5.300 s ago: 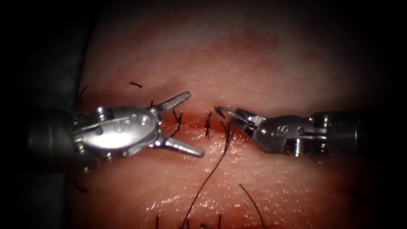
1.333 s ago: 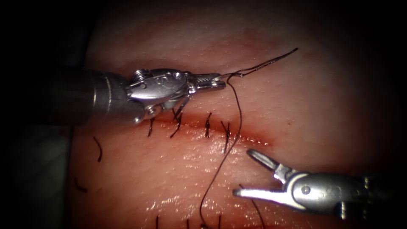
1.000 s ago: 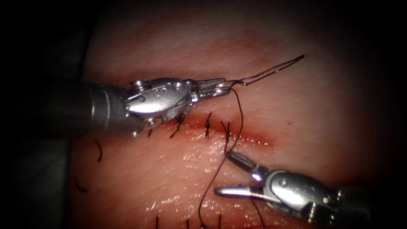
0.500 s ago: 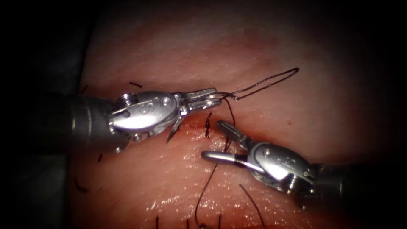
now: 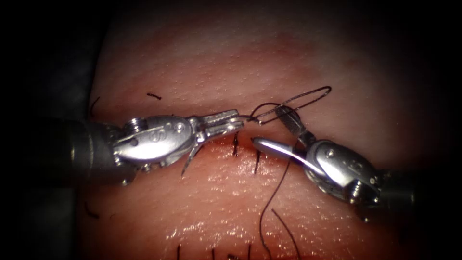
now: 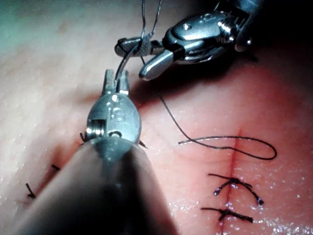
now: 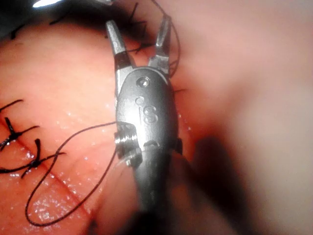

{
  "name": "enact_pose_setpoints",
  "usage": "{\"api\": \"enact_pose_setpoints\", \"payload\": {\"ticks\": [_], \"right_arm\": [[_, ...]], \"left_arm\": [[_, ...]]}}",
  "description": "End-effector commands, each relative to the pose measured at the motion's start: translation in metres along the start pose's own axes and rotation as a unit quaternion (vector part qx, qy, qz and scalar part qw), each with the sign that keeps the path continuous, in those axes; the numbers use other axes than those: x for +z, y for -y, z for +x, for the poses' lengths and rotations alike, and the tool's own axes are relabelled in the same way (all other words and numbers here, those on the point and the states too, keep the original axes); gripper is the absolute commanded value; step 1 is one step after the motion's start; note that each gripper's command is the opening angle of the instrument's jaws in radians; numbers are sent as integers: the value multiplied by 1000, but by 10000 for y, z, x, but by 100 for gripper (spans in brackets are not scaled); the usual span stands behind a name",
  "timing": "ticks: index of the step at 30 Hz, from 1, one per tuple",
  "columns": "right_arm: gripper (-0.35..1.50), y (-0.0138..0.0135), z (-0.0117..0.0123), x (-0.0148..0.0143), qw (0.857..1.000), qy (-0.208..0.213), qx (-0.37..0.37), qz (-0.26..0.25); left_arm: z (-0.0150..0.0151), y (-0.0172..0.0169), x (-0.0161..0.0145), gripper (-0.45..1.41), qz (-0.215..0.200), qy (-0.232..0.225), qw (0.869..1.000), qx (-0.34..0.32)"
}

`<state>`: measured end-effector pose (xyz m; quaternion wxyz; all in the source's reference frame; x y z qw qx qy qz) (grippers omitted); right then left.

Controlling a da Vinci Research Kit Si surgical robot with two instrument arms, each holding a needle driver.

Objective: Wound Closure
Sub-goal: Grab the needle with the right needle holder.

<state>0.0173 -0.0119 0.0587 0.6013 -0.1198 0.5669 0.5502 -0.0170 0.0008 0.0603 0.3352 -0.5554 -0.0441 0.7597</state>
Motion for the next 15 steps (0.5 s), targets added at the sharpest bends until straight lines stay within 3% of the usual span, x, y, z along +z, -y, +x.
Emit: {"api": "enact_pose_setpoints", "payload": {"ticks": [1,5,7,10,15], "right_arm": [[91,4,-7,2,1000,-11,3,7],[88,22,-10,0,999,-21,-1,37],[78,32,-8,-3,999,-23,11,48],[64,38,-3,-6,998,-33,26,52],[61,43,-2,-7,997,-33,50,55]], "left_arm": [[-5,-1,7,-45,-1,-1,1000,4],[-8,4,9,-45,4,-5,1000,-3],[-10,7,12,-45,4,-11,1000,-6],[-12,9,13,-45,2,-15,1000,-12],[-14,9,10,-45,0,-28,999,-20]]}}
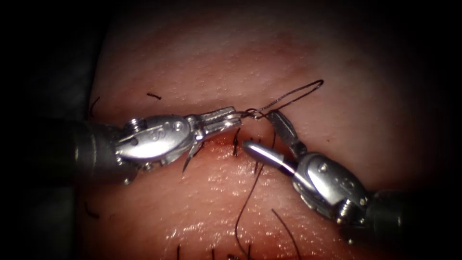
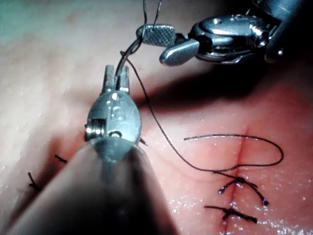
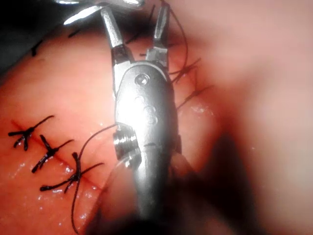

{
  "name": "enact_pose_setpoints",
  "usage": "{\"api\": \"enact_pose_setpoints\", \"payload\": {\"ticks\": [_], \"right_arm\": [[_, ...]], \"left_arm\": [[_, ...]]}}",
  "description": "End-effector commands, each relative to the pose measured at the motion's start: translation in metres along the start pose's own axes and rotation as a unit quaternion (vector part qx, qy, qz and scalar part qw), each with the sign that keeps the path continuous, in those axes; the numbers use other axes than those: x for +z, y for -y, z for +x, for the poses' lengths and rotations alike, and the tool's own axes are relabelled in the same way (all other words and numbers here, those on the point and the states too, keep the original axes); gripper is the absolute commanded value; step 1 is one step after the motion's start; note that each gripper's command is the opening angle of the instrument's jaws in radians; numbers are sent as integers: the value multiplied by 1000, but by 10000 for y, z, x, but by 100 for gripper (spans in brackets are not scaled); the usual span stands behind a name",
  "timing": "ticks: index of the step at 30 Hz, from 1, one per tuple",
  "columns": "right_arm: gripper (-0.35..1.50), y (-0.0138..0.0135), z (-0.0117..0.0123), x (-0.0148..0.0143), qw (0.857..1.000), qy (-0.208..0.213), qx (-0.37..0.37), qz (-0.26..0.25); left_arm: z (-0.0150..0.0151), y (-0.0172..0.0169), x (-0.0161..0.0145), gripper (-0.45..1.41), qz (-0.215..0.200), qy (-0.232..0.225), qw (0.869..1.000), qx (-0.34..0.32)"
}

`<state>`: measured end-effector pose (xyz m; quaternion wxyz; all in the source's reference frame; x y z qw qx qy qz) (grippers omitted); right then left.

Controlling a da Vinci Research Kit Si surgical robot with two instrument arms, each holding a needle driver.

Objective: Wound Closure
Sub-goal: Grab the needle with the right needle holder.

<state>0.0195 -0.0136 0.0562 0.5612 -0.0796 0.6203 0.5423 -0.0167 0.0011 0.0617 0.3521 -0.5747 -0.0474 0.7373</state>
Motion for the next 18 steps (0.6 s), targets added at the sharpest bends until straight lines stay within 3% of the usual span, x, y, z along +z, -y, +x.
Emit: {"api": "enact_pose_setpoints", "payload": {"ticks": [1,4,10,14,18], "right_arm": [[61,7,-9,3,1000,0,4,1],[61,9,-11,5,1000,-1,13,-1],[31,18,-17,13,1000,-3,21,-7],[-3,25,-20,16,1000,-4,22,-9],[-15,29,-18,16,1000,-5,29,-9]], "left_arm": [[-4,-1,6,-45,1,-1,1000,1],[-5,-2,7,-45,0,-3,1000,-1],[-8,-7,8,-45,-1,-10,1000,-7],[-11,-10,10,-45,-2,-11,1000,-9],[-15,-9,10,-45,-2,-12,1000,-13]]}}
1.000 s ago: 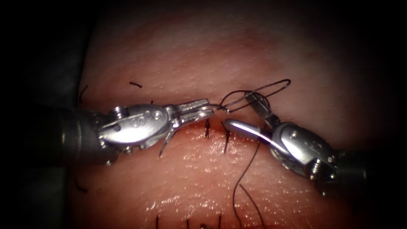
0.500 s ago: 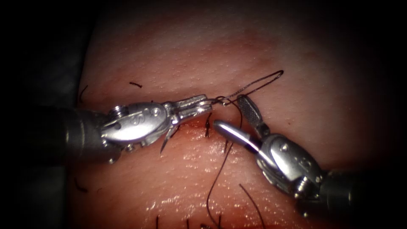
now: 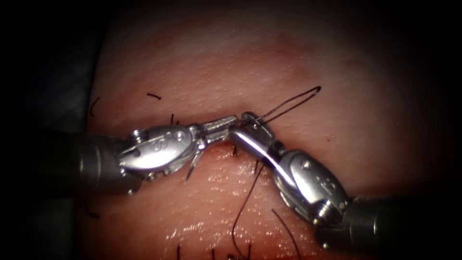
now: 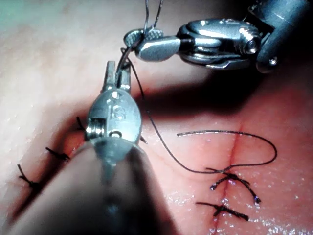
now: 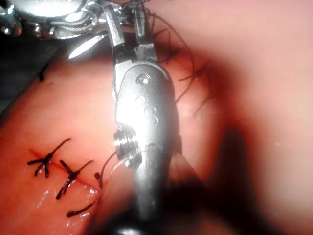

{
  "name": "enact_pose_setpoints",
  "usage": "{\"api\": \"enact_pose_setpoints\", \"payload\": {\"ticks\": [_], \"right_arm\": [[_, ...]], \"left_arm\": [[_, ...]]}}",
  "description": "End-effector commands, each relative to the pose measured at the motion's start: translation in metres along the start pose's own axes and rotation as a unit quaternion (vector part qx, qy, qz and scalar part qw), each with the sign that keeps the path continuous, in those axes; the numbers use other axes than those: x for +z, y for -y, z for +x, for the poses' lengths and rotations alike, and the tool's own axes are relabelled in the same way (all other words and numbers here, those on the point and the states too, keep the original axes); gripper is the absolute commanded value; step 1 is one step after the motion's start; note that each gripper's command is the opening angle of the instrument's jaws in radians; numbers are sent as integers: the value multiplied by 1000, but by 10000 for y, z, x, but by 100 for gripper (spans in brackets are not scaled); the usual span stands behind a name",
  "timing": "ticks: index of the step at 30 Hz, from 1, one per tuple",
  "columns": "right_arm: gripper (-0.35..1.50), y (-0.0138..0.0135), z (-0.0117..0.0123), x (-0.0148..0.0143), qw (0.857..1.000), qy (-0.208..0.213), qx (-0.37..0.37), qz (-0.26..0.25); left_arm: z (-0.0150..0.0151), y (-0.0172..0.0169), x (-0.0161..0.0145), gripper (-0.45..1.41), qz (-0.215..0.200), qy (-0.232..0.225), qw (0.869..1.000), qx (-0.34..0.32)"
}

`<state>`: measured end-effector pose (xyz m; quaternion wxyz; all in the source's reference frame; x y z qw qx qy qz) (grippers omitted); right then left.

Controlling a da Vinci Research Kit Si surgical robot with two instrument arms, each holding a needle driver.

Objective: Wound Closure
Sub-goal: Grab the needle with the right needle holder.

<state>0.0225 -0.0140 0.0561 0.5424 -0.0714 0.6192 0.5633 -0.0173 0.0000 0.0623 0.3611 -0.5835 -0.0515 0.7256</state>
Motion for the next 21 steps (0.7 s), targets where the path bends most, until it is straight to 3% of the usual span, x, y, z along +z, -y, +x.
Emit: {"api": "enact_pose_setpoints", "payload": {"ticks": [1,7,11,17,18,19,21], "right_arm": [[-15,6,-6,1,1000,0,3,2],[-8,11,-2,2,1000,-1,7,2],[-17,13,-6,6,1000,-1,1,1],[-6,16,-9,13,1000,0,-18,-3],[-8,16,-10,14,1000,0,-18,-2],[-35,16,-11,15,1000,0,-23,4],[-35,15,-11,14,999,1,-28,20]], "left_arm": [[-5,0,6,-45,-1,0,1000,0],[-9,0,8,-45,0,-1,1000,-7],[-9,-4,7,-45,1,-1,1000,-9],[-10,-10,7,-45,0,-2,1000,-16],[-10,-11,6,-45,0,-2,1000,-16],[-10,-11,6,-45,0,-2,1000,-19],[-9,-13,5,-45,0,-3,1000,-25]]}}
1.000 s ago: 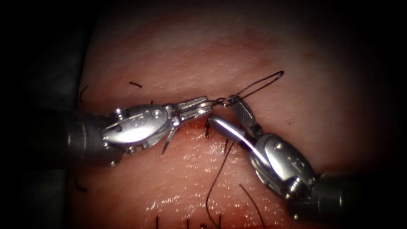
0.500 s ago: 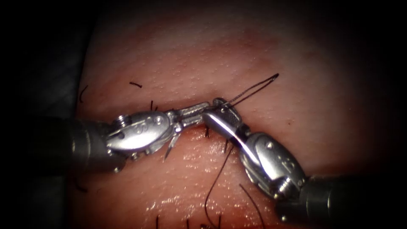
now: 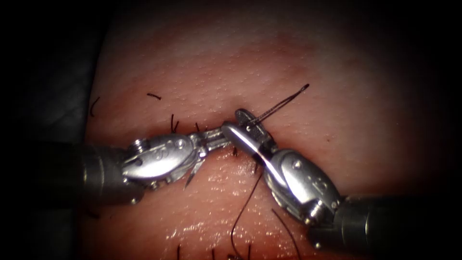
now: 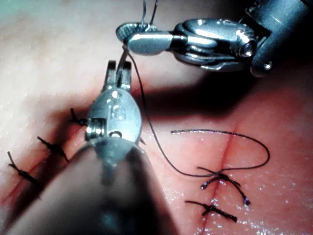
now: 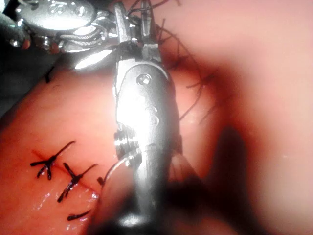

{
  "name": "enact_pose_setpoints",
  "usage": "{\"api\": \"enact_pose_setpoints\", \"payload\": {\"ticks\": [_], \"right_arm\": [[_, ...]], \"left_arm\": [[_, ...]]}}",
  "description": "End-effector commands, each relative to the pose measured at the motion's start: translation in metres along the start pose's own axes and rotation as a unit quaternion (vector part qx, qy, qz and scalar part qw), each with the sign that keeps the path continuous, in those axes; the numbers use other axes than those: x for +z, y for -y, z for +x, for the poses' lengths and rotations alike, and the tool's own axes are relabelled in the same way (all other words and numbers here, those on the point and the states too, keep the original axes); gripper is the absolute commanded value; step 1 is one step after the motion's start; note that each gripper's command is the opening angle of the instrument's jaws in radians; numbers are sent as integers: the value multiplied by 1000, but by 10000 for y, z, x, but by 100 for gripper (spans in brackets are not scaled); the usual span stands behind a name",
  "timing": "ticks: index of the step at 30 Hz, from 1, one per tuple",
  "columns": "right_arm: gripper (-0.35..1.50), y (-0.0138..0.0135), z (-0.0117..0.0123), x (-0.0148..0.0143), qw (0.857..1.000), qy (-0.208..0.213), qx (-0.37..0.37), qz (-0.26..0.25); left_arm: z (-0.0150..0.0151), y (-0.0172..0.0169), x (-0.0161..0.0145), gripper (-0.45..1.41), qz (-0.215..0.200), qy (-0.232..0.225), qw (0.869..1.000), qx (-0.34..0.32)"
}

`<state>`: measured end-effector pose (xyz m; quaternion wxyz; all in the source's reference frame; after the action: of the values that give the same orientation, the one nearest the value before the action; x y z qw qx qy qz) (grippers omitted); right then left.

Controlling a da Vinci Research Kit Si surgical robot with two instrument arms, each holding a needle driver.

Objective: Wound Closure
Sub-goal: Grab the needle with the right needle holder, then adjsut the grip by passing it back to the left needle driver.

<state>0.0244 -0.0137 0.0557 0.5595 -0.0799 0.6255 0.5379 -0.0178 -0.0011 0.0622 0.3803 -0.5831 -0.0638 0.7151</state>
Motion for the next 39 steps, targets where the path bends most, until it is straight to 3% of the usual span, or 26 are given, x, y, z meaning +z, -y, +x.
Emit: {"api": "enact_pose_setpoints", "payload": {"ticks": [1,3,6,9,12,17,19,27,33,39], "right_arm": [[-35,0,-6,0,1000,1,-7,6],[-35,-2,-3,-2,1000,1,-25,7],[-35,-6,1,-7,997,-8,-78,8],[-35,-10,6,-12,994,-18,-109,14],[-35,-14,12,-14,991,-28,-131,28],[-35,-20,11,-14,984,-21,-171,49],[-35,-22,10,-13,981,-22,-187,52],[-35,-21,9,-10,967,-16,-246,66],[-35,-21,12,-10,962,-17,-263,70],[-35,-21,14,-11,963,-18,-260,74]], "left_arm": [[-3,-2,5,-45,-1,0,1000,-3],[-2,-4,5,-38,-1,0,1000,-3],[1,-8,3,22,5,3,1000,-3],[3,-11,3,62,3,7,1000,-3],[3,-11,3,89,-14,43,999,-6],[2,-8,2,118,-30,127,991,-5],[0,-6,2,118,-36,166,986,-1],[-2,-1,8,88,-74,205,975,-46],[-6,8,18,71,-114,197,966,-123],[-16,24,22,73,-122,193,960,-161]]}}
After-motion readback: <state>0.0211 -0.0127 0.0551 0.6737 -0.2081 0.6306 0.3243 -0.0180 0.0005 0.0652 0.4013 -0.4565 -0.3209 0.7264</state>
